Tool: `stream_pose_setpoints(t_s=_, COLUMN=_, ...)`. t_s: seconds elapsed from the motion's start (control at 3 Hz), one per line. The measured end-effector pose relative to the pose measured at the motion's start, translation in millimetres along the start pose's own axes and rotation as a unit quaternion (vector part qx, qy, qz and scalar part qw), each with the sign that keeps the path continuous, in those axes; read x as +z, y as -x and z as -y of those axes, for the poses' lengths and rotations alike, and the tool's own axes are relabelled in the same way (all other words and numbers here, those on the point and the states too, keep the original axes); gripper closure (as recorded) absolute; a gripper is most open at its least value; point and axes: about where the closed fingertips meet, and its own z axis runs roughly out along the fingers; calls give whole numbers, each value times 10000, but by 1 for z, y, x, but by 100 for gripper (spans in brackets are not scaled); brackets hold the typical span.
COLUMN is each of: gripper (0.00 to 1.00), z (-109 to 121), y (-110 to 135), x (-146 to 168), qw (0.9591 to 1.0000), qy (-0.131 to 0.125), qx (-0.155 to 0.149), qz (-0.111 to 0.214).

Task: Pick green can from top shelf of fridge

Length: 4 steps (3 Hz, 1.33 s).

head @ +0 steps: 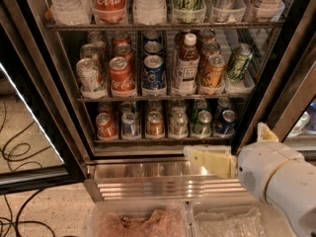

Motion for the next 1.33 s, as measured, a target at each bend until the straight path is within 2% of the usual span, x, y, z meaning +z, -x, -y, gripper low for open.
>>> stream_pose_setpoints(t_s=0.33, gripper=0, z=36, y=-1, x=-8, qw=9981, qy=-248, qx=15, qz=572)
stream_pose_setpoints(t_s=0.67, gripper=0, z=36, y=-1, x=-8, qw=9981, qy=-250, qx=8, qz=570)
stream_pose_setpoints(t_s=1.0, gripper=0, z=34, y=8, x=-5, qw=9961, qy=-147, qx=-29, qz=873)
stream_pose_setpoints(t_s=1.33, gripper=0, z=62, y=22, x=-15, qw=9882, qy=-536, qx=-123, qz=1431)
